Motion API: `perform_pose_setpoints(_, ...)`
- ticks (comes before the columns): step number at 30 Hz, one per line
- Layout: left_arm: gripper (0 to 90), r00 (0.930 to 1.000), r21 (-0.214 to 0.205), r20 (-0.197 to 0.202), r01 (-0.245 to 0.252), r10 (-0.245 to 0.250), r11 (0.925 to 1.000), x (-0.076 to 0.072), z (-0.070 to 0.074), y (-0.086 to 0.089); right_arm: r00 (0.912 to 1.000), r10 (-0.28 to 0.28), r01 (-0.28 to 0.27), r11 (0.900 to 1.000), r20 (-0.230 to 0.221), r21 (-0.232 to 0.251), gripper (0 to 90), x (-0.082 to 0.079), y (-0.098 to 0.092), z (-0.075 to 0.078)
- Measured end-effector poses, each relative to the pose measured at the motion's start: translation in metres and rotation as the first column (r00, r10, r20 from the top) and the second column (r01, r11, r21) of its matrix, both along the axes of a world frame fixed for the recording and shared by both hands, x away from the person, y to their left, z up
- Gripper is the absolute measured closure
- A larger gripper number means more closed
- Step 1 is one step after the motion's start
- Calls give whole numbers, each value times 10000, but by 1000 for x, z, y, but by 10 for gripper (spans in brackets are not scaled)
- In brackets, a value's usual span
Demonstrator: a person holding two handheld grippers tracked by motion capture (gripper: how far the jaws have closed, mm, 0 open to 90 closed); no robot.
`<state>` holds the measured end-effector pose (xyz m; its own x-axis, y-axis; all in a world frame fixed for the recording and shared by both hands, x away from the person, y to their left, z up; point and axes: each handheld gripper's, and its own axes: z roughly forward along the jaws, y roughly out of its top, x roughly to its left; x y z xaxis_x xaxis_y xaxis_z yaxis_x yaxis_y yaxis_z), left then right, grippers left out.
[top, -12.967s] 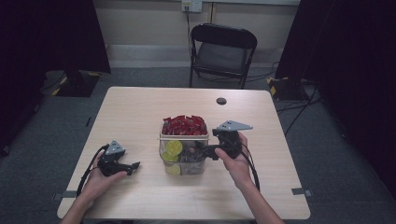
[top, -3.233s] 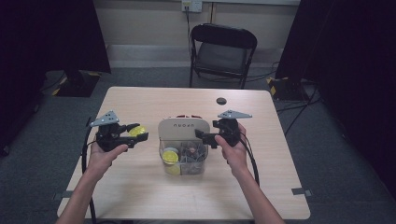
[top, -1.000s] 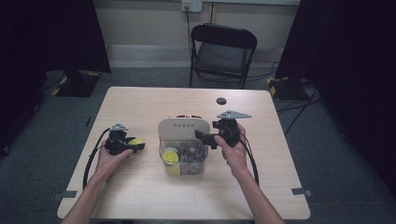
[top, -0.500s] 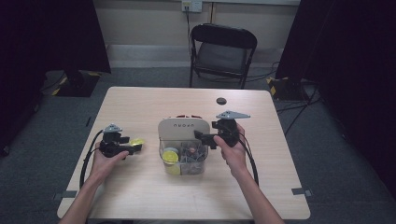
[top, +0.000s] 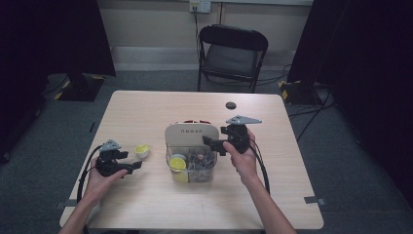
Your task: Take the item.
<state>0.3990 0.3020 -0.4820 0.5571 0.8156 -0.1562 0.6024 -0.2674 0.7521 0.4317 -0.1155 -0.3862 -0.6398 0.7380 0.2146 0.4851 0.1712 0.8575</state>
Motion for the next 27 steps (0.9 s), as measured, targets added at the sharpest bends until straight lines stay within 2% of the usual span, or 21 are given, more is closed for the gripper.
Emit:
perform_pose_setpoints(2, 190, 9999, 74, -118, -78, 79, 9999, 1, -2, -1, 10000, 13, -13, 10000, 76, -28, 142, 0, 1, 1)
perform_pose_setpoints(5, 178, 9993, 826, -353, 116, -87, 9965, 3, -10, -8, 9999, 71, -71, 10000, 91, 27, 145, -2, 1, 2)
perform_pose_setpoints(6, 179, 9993, 811, -357, 123, -94, 9966, 3, -12, -9, 9998, 95, -96, 9999, 191, 56, 145, -2, 1, 4)
perform_pose_setpoints(7, 175, 9999, 1004, -57, 105, -100, 9949, 3, -14, -11, 9997, 104, -105, 9999, 211, 54, 147, -3, 1, 5)
perform_pose_setpoints(9, 174, 9998, 1197, 150, 125, -144, 9927, 3, -16, -12, 9995, 179, -182, 9998, 261, 116, 158, -3, 1, 7)
perform_pose_setpoints(11, 173, 9983, 1555, 581, -9, -82, 9878, 2, -19, -14, 9988, 418, -424, 9989, 252, 214, 201, -4, 0, 10)
perform_pose_setpoints(19, 150, 9981, 1563, 621, -76, -21, 9877, 3, -20, -14, 9971, 640, -665, 9957, 402, 644, 357, -10, -1, 17)
perform_pose_setpoints(24, 150, 9981, 1568, 619, -73, -25, 9876, 3, -20, -14, 9941, 904, -941, 9935, 600, 632, 396, -15, 2, 21)
perform_pose_setpoints(27, 150, 9981, 1540, 622, -93, -3, 9880, 3, -20, -14, 9941, 922, -961, 9929, 565, 701, 412, -16, 1, 21)
